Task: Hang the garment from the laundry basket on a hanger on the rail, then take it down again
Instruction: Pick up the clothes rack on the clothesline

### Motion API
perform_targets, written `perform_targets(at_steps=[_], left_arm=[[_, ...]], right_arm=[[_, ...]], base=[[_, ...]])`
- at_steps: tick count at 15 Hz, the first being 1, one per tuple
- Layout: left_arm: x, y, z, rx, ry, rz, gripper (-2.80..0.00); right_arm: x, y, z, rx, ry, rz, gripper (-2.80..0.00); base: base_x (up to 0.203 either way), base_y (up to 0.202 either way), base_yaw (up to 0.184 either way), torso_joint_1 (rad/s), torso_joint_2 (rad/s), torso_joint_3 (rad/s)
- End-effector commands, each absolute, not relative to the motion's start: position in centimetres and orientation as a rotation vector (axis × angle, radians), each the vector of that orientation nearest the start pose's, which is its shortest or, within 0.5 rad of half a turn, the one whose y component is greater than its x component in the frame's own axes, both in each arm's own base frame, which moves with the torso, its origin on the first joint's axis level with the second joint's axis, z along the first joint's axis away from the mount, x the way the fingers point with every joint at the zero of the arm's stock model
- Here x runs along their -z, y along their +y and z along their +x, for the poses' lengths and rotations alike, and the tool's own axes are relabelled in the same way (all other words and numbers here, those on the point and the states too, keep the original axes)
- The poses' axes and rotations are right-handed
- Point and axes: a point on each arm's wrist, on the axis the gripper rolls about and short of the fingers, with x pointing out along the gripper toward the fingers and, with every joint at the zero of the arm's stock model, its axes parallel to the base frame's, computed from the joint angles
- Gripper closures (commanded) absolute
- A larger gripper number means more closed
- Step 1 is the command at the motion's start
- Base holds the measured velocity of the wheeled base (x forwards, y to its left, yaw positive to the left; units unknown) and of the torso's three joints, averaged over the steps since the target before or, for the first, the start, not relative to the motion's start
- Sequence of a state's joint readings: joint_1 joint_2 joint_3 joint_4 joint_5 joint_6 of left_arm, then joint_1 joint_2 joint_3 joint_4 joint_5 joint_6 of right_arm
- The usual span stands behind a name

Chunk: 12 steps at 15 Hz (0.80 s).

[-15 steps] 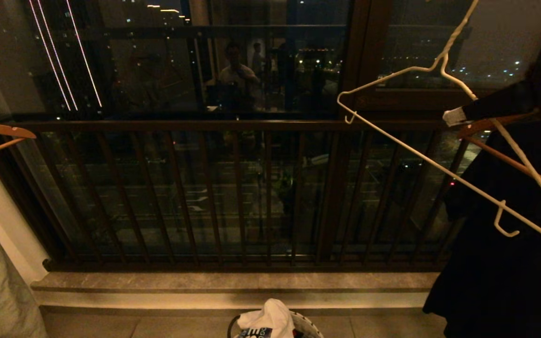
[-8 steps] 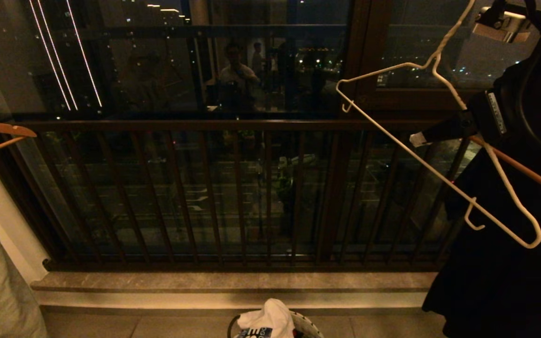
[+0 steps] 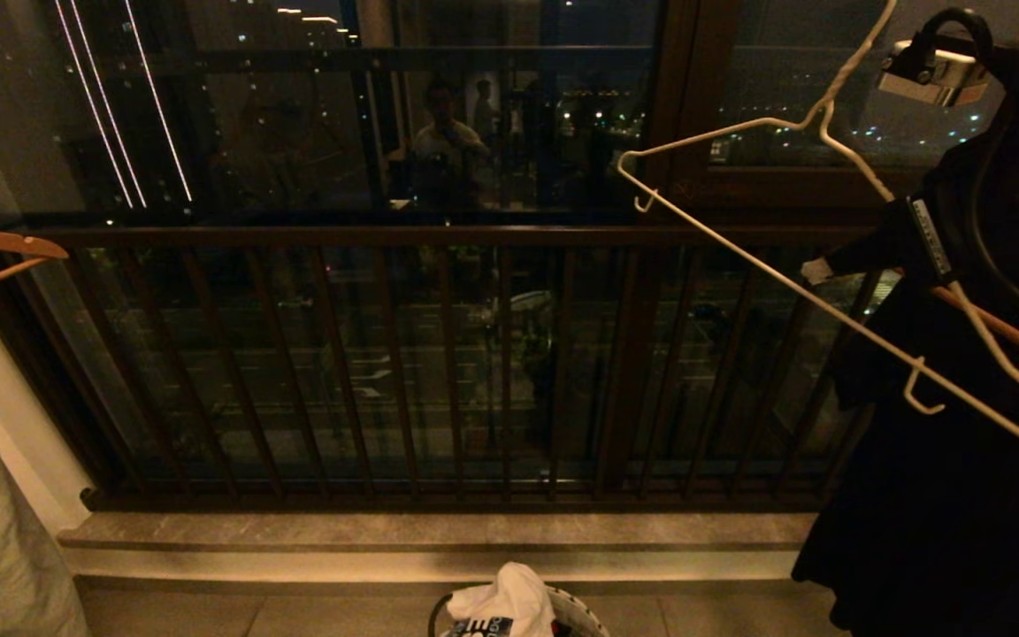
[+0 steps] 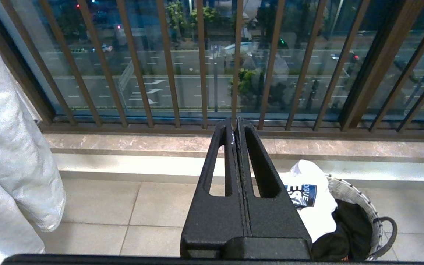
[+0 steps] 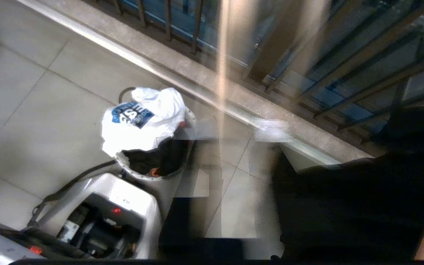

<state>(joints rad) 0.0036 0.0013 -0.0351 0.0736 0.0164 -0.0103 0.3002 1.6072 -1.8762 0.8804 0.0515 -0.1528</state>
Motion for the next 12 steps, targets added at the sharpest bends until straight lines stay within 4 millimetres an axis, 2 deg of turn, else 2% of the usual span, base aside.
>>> perform_targets(at_steps=[1,8,12], left_arm=[[-7.7,0.0,-2.5,-0.022,0.041,-0.01,0.0],[-7.8,0.0,-2.6,-0.022,0.04,-0.01,0.0],[-7.8,0.0,-2.6,-0.022,0.04,-0.01,0.0]], right_arm=[[-36.3,7.1,22.5,-0.383,0.575,-0.222,0.0],[-36.8,6.9,21.2,-0.395,0.553,-0.239,0.0],[-37.3,7.3,19.3,-0.444,0.517,-0.261,0.0]], base=[[0.0,0.0,0.0,0.0,0.0,0.0],[0.0,0.0,0.0,0.0,0.0,0.0],[0.0,0.0,0.0,0.0,0.0,0.0]])
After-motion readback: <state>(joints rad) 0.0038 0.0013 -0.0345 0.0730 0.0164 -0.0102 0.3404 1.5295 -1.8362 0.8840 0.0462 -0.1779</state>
